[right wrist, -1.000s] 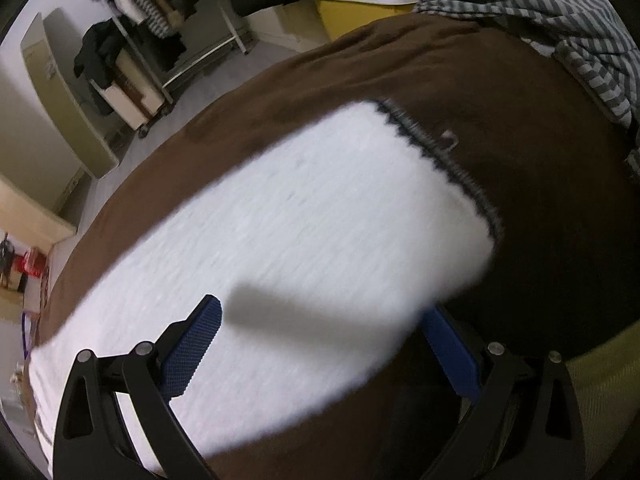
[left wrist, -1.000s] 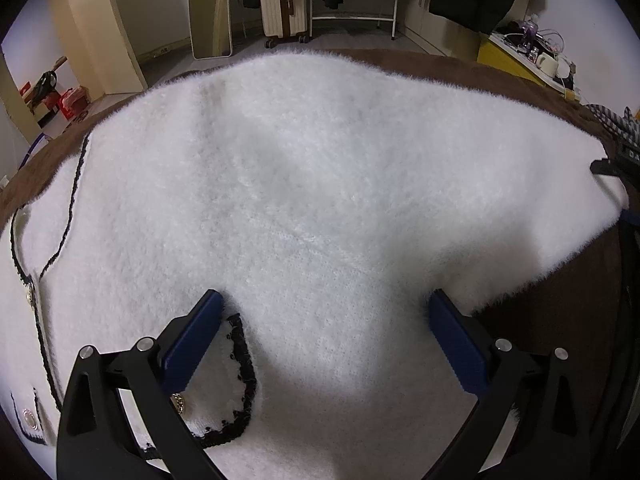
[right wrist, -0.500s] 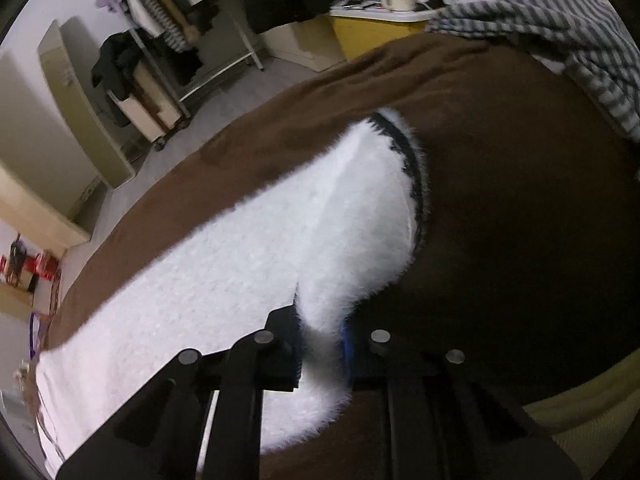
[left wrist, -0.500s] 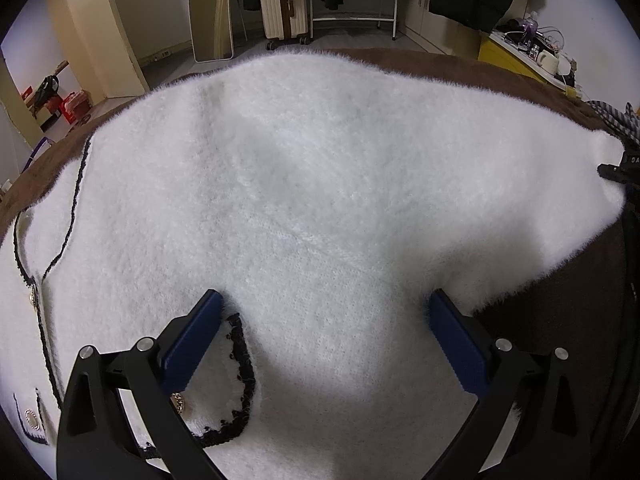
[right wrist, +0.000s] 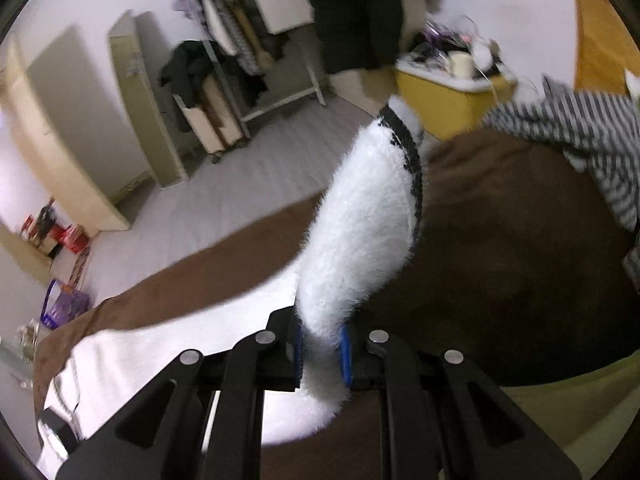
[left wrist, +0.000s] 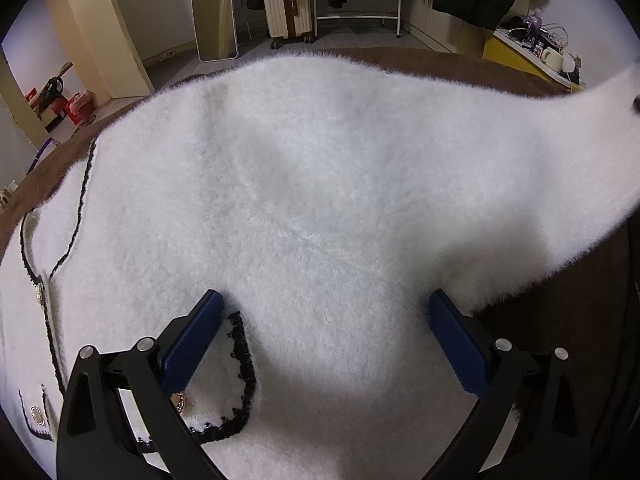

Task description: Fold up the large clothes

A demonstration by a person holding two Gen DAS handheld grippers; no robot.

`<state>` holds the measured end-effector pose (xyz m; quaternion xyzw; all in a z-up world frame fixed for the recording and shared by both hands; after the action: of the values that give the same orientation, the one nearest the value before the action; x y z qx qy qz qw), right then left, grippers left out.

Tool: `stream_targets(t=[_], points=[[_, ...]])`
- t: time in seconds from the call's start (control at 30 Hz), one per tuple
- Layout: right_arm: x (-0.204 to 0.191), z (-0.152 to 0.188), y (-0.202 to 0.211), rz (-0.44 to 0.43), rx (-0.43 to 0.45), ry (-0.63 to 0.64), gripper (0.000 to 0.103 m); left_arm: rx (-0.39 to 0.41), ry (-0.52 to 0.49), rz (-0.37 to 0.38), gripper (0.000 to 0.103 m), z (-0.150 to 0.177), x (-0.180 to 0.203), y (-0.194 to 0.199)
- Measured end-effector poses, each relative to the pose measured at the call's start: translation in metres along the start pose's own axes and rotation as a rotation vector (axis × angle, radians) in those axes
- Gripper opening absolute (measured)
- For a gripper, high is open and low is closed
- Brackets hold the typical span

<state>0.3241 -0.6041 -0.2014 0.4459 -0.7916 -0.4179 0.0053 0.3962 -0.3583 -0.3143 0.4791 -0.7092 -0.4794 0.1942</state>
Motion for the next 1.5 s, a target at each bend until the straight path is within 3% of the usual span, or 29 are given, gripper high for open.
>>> stream_targets(t=[0.2,0.37,0.6,0.77,0.9,1.1,1.27,1.5], points=[[-0.057,-0.009,0.036,-0.074,0.024,0.125,0.014,-0.017,0.022,0.018,0.097,-0.004,-0.005,0.007],[-0.111,-0.016,0.058,-0.145,0.041,0.220,0.014,0.036,0.057,0.007,0.097,-0.009,-0.034,0.043],[-0.220,-0.011,0.107,-0.276,0.104,0.404,0.014,0.104,0.110,-0.082,0.097,0.002,-0.119,0.105],[-0.296,0.018,0.120,-0.389,0.080,0.507,0.014,0.113,0.156,-0.185,0.097,0.035,-0.192,0.132],[-0.353,0.069,0.102,-0.449,0.004,0.578,0.014,0.100,0.225,-0.232,0.097,0.064,-0.240,0.141],[-0.393,0.160,0.050,-0.487,-0.139,0.608,0.014,0.060,0.331,-0.293,0.097,0.133,-0.292,0.138],[-0.396,0.256,-0.001,-0.471,-0.288,0.675,0.014,-0.001,0.388,-0.318,0.097,0.190,-0.320,0.116],[-0.395,0.331,-0.030,-0.449,-0.398,0.736,0.015,-0.026,0.435,-0.312,0.097,0.224,-0.329,0.104]])
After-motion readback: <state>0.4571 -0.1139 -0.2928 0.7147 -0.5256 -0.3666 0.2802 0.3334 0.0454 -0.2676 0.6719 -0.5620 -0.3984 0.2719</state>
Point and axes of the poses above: each gripper's, at about its wrist camera, not at the fingertips, and y roughly against the way its jaws point, x to its right, z to its underside, the point moved 9 cm from there along -y, roughly the way its jaws point, and after that the axes turned 8 degrees about -z, right-handed, at the moved point
